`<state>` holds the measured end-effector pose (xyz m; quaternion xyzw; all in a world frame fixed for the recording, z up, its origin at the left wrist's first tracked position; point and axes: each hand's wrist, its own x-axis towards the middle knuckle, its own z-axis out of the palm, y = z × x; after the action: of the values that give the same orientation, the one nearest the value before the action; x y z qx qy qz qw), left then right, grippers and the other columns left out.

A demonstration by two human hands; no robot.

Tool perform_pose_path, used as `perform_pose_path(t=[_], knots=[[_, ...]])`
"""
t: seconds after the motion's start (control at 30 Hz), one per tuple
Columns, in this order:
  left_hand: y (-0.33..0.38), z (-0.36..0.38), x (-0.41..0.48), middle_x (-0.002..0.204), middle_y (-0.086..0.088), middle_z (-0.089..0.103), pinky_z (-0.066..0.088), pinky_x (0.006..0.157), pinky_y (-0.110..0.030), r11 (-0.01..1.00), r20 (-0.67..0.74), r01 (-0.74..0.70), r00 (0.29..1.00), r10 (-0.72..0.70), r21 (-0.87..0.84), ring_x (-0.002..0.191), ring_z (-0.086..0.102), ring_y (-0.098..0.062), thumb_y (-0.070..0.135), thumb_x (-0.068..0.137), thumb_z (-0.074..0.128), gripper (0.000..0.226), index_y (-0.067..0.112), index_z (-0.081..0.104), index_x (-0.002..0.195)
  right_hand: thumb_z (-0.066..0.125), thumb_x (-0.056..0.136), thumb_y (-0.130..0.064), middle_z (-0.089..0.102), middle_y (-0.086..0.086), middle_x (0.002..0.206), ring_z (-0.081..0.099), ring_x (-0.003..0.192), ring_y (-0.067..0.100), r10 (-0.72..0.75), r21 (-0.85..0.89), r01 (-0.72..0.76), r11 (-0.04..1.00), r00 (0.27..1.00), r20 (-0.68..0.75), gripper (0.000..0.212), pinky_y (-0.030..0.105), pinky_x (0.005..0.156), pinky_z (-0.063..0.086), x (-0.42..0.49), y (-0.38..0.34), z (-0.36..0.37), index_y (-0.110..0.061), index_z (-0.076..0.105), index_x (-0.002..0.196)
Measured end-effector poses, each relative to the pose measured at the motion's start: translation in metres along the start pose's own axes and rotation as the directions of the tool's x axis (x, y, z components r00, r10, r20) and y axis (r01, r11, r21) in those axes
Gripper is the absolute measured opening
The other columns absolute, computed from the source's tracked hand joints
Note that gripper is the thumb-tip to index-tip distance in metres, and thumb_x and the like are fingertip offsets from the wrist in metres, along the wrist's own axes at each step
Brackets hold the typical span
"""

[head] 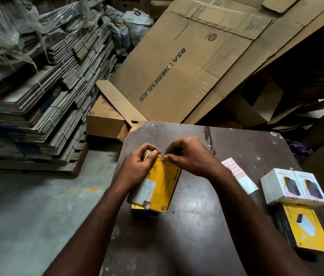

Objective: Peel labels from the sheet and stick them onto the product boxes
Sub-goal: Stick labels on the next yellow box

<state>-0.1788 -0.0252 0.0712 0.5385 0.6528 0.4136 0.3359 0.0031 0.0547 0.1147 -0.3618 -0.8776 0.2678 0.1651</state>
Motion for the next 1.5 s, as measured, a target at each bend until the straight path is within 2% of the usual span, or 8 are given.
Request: perform_pose_path(t=[0.23,0.47,0.63,0.7,0.93,1.1,1.23,1.5], knots=[[0.007,0.001,-0.004,0.090,0.003,0.068,0.055,0.067,-0.035,0.999,0.002,-0.024,1.000,0.024,-0.026,0.078,0.065,-0.014,0.042,0.098,0.053,0.015,0.031,0.063,0.100,0.074,0.088,-0.029,0.068,-0.010,0.090,0.062,0.078,0.001,-0.002,-0.004,0.002,1.000,1.000,-0.028,0.015,0.008,0.062,0.048,-0.005,-0.003,-0.006,-0.018,0.076,0.098],[0.013,0.000,-0.006,0.084,0.008,0.066,0.046,0.055,-0.010,0.997,-0.007,-0.073,0.997,0.073,-0.012,0.069,0.060,0.005,0.037,0.098,0.055,0.014,0.027,0.064,0.100,0.075,0.087,-0.028,0.066,-0.012,0.089,0.064,0.080,0.002,0.045,0.089,-0.043,0.995,0.999,-0.028,0.008,0.012,0.059,0.048,-0.009,-0.004,-0.007,-0.025,0.070,0.092],[0.010,-0.001,-0.009,0.089,0.010,0.067,0.050,0.061,-0.018,0.995,0.029,-0.100,0.995,0.099,0.009,0.077,0.062,0.002,0.038,0.098,0.055,0.010,0.031,0.062,0.101,0.078,0.085,-0.026,0.068,-0.008,0.096,0.067,0.080,0.005,0.071,0.182,-0.072,0.981,0.997,0.014,0.061,0.017,0.062,0.056,-0.011,-0.002,-0.007,-0.032,0.050,0.139],[0.009,0.000,-0.010,0.089,0.009,0.066,0.050,0.062,-0.022,0.994,0.000,-0.106,0.994,0.106,-0.015,0.077,0.062,0.001,0.036,0.099,0.055,0.010,0.031,0.062,0.101,0.076,0.086,-0.030,0.068,-0.006,0.100,0.067,0.085,0.007,0.066,0.189,-0.067,0.980,0.998,0.011,0.069,0.021,0.068,0.059,-0.011,0.000,-0.005,-0.031,0.042,0.145],[0.016,0.000,-0.010,0.090,0.008,0.068,0.055,0.065,-0.029,0.990,-0.087,-0.133,0.988,0.128,-0.054,0.078,0.065,-0.006,0.035,0.099,0.056,0.008,0.031,0.063,0.101,0.075,0.086,-0.037,0.067,-0.011,0.104,0.064,0.099,0.005,0.170,0.424,-0.109,0.899,0.979,-0.110,0.040,0.025,0.082,0.057,-0.016,0.000,0.013,-0.025,0.063,0.122],[0.013,0.003,-0.010,0.093,0.012,0.068,0.057,0.066,-0.032,0.984,-0.109,-0.152,0.984,0.143,-0.087,0.081,0.066,-0.007,0.038,0.097,0.055,0.012,0.030,0.063,0.101,0.080,0.082,-0.019,0.066,0.001,0.112,0.065,0.107,0.016,0.293,0.753,-0.183,0.631,0.956,-0.013,0.041,0.032,0.088,0.058,-0.021,-0.001,0.026,-0.019,0.061,0.118],[0.010,0.009,-0.012,0.095,0.013,0.069,0.058,0.065,-0.033,0.980,-0.148,-0.128,0.983,0.105,-0.153,0.081,0.068,-0.008,0.030,0.100,0.055,0.010,0.024,0.063,0.102,0.082,0.077,-0.007,0.063,0.003,0.115,0.066,0.107,0.020,0.290,0.764,-0.206,0.611,0.957,0.026,0.050,0.034,0.086,0.059,-0.026,-0.001,0.032,-0.017,0.057,0.119],[0.015,0.011,-0.014,0.095,0.019,0.067,0.051,0.062,-0.017,0.978,-0.165,-0.164,0.976,0.142,-0.130,0.083,0.065,-0.003,0.032,0.099,0.054,0.013,0.025,0.063,0.103,0.076,0.085,-0.022,0.065,0.002,0.115,0.064,0.109,0.016,0.356,0.797,-0.164,0.582,0.932,-0.069,0.040,0.025,0.083,0.056,-0.025,-0.006,0.033,-0.017,0.057,0.120]])
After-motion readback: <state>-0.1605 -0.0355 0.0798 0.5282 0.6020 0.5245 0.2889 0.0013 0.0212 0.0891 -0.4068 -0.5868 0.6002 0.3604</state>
